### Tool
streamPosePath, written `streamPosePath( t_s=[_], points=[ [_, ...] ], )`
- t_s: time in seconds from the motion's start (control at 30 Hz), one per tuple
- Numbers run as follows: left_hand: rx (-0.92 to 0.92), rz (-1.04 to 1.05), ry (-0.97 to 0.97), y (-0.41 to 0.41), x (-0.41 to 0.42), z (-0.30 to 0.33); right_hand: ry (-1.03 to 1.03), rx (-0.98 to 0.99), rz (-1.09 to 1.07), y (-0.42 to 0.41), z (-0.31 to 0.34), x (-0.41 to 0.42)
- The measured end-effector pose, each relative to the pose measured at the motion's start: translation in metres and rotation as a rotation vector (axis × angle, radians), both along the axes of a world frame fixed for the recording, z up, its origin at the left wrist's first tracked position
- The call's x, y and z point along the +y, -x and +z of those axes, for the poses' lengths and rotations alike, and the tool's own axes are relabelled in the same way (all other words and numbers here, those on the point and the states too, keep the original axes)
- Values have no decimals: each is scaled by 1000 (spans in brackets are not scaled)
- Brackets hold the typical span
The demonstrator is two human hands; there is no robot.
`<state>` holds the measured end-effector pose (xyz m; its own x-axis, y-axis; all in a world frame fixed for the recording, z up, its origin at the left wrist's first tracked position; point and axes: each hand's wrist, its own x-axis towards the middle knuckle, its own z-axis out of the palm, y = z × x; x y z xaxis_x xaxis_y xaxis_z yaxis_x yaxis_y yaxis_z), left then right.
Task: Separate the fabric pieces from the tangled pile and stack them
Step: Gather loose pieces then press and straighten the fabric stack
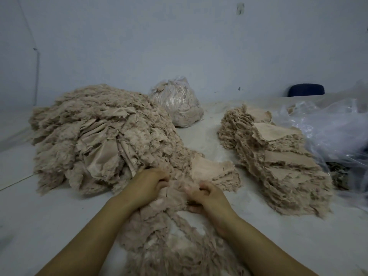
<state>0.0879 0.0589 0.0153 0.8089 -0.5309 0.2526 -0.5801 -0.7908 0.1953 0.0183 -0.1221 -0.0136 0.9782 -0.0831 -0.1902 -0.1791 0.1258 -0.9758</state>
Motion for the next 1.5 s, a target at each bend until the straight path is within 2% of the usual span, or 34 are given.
streamPosePath(
  t_s=[0.1, 0.13, 0.2, 0.27, 0.3, 0.37, 0.43, 0.5, 0.63, 0.77, 0.87, 0.97, 1.1, 1.2, 1.27, 1.33, 1.4, 1.43, 1.5],
  points=[
    [81, -109, 257, 5, -3, 4, 43, -9, -14, -1, 0, 1],
    [49, -117, 302, 7, -3, 5, 14, -3, -14, -1, 0, 0],
    [-49, -79, 265, 7, -3, 9, -97, 7, 7, -1, 0, -3],
    [-59, -11, 66, 2, 0, 11, -217, 12, 15, 1, 0, -8],
    [-24, -11, -19, -1, 2, 11, -241, 14, 23, 3, -1, -10],
    [123, -79, 43, 0, 3, 10, -239, 6, 73, 6, -1, -15],
    [249, -118, 273, 10, 0, 11, -190, -11, 157, 10, 3, -19],
    [304, -151, 406, 18, -3, 13, -103, -46, 202, 12, 8, -21],
    [399, -231, 425, 40, -15, 13, 247, -207, 256, 12, 17, -25],
    [491, -250, 513, 52, -16, 13, 238, -403, 270, 16, 18, -28],
    [523, -174, 616, 55, -16, 12, 242, -458, 272, 17, 26, -33],
    [555, -125, 711, 55, -21, 10, 243, -402, 282, 14, 28, -31],
    [480, 106, 977, 47, -33, 6, 271, -356, -7, 3, 26, -27],
    [434, 283, 1125, 36, -28, -1, 300, -277, -126, 3, 21, -37],
    [492, 244, 1068, 35, -24, -2, 208, -195, -134, 3, 17, -45],
    [533, 146, 916, 39, -28, 0, 123, -149, -113, 5, 18, -46],
    [543, 35, 805, 43, -40, 3, 172, -136, -99, 5, 17, -42],
    [575, -27, 780, 44, -47, 2, 190, -149, -88, 5, 16, -39],
    [690, -82, 865, 47, -62, -3, 89, -163, -57, 6, 16, -33]
  ],
)
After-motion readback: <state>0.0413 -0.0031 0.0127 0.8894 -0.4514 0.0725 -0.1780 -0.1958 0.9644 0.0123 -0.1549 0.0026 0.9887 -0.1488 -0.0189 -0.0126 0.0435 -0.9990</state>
